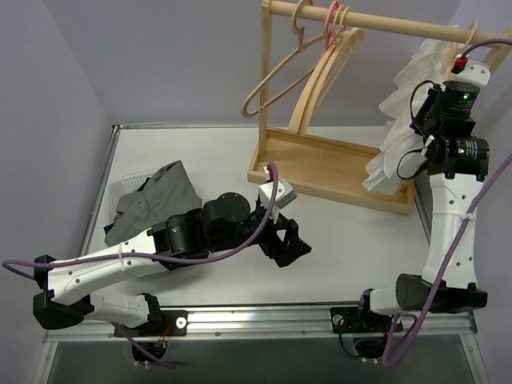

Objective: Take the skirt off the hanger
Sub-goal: Pick up the hanger from the clothesline.

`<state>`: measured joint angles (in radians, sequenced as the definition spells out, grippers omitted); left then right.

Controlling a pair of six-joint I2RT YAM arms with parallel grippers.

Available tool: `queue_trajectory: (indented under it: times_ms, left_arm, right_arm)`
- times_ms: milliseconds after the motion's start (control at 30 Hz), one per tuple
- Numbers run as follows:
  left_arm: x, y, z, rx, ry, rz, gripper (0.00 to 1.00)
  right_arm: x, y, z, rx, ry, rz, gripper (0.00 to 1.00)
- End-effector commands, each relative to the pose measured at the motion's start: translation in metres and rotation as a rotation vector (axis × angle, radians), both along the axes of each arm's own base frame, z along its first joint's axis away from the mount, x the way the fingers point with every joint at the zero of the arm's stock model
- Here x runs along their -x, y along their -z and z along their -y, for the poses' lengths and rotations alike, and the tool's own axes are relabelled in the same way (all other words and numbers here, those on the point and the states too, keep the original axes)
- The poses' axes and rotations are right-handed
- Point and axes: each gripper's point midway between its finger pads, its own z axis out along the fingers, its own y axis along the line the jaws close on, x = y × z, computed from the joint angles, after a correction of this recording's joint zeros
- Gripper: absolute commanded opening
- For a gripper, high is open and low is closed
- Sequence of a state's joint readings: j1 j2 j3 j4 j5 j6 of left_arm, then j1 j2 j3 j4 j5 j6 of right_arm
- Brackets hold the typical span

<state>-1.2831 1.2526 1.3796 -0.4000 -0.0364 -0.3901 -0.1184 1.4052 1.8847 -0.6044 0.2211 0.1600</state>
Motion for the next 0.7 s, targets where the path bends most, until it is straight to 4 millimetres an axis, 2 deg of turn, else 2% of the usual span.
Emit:
queue_trajectory:
  times_ms: [0, 133, 400, 567, 667]
  left_arm:
    - [0.000, -0.017, -0.003, 0.065, 0.000, -0.006, 0.87]
    - [0.001, -0.016, 0.000, 0.071, 0.007, -0.025, 0.87]
    - [0.002, -0.020, 0.002, 0.083, 0.009, -0.036, 0.86]
    - [0.002, -0.024, 0.000, 0.092, 0.008, -0.032, 0.86]
    - [0.002, -0.024, -0.002, 0.095, 0.008, -0.029, 0.86]
  right_arm:
    - [0.015, -0.073, -0.013, 0.001, -0.065, 0.246, 0.00]
    - [0.020, -0.088, -0.011, 0.009, -0.050, 0.294, 0.00]
    - [0.016, -0.108, -0.003, 0.022, -0.004, 0.373, 0.00]
    - [0.001, -0.113, -0.015, -0.021, -0.069, 0.410, 0.00]
    - [-0.001, -0.110, -0.022, -0.040, -0.107, 0.425, 0.00]
